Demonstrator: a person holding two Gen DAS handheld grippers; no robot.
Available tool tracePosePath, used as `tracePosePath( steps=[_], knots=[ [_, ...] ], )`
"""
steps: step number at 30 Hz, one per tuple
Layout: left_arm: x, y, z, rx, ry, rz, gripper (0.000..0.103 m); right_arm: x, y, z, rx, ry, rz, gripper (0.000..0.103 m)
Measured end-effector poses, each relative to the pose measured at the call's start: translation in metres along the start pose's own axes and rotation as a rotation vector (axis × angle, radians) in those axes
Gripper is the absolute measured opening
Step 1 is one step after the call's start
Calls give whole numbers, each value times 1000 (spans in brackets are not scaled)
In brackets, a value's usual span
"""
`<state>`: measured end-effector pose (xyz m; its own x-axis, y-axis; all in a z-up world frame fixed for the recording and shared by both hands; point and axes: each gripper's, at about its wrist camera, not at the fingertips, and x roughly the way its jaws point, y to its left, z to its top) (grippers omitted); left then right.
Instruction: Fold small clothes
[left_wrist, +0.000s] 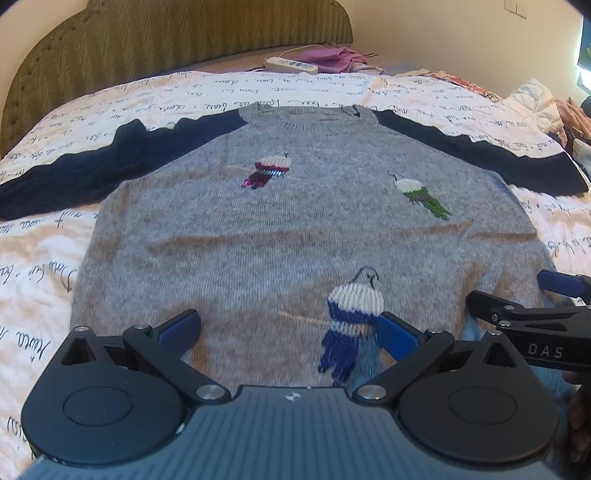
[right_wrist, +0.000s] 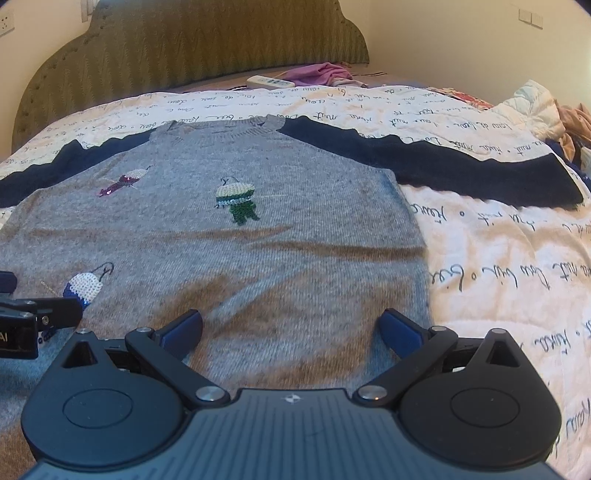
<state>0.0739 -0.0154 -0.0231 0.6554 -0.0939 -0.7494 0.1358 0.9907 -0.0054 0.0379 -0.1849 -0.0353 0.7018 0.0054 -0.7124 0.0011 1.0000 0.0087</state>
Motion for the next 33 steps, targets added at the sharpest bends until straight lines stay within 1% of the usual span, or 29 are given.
tracePosePath(
  steps=[3, 5, 7, 8, 11, 12, 13, 14, 16, 17, 19, 20, 22, 23, 24, 26, 28, 30, 31, 33],
  knots=[
    [8, -1, 3, -1, -18, 9, 103, 4, -10, 10, -2, -7, -1, 103],
    [13, -1, 3, -5, -31, 15, 103, 5, -20, 17, 4, -19, 20, 103],
    [17, 0, -1, 0, -54, 29, 103, 3, -35, 25, 24, -53, 42, 103],
    [18, 0, -3, 6, -74, 33, 103, 2, -45, 30, 35, -73, 39, 103],
    [18, 0, -12, -4, -124, 35, 103, -1, -82, 43, 58, -161, -24, 103],
    [18, 0, -12, -13, -131, 34, 103, -2, -100, 49, 75, -208, -57, 103],
    [18, 0, -12, -16, -133, 34, 103, -1, -117, 54, 96, -236, -90, 103],
    [18, 1, -12, -19, -132, 34, 103, 1, -139, 62, 126, -246, -117, 103],
    [20, 1, -11, -25, -133, 30, 103, 7, -184, 74, 213, -246, -142, 103],
    [20, 2, -12, -29, -133, 28, 103, 10, -214, 78, 284, -254, -145, 103],
    [20, 3, -12, -34, -136, 24, 103, 15, -262, 83, 424, -265, -127, 103],
    [20, 4, -12, -36, -137, 22, 103, 18, -291, 83, 521, -265, -105, 103],
    [20, 4, -12, -40, -138, 20, 103, 26, -334, 83, 695, -267, -24, 103],
    [20, 4, -13, -41, -138, 20, 103, 30, -353, 80, 781, -278, 16, 101],
    [20, 4, -12, -42, -138, 20, 103, 34, -368, 76, 860, -291, 41, 97],
    [20, 4, -12, -41, -138, 20, 103, 46, -392, 70, 988, -287, 82, 71],
    [20, 4, -12, -43, -138, 18, 103, 60, -406, 64, 1068, -267, 106, 61],
    [21, 5, -12, -46, -140, 14, 103, 71, -411, 60, 1093, -252, 112, 61],
    [21, 6, -12, -49, -141, 13, 103, 73, -412, 60, 1089, -247, 89, 61],
    [21, 6, -12, -52, -142, 10, 103, 72, -409, 57, 1092, -268, 80, 61]
  ],
)
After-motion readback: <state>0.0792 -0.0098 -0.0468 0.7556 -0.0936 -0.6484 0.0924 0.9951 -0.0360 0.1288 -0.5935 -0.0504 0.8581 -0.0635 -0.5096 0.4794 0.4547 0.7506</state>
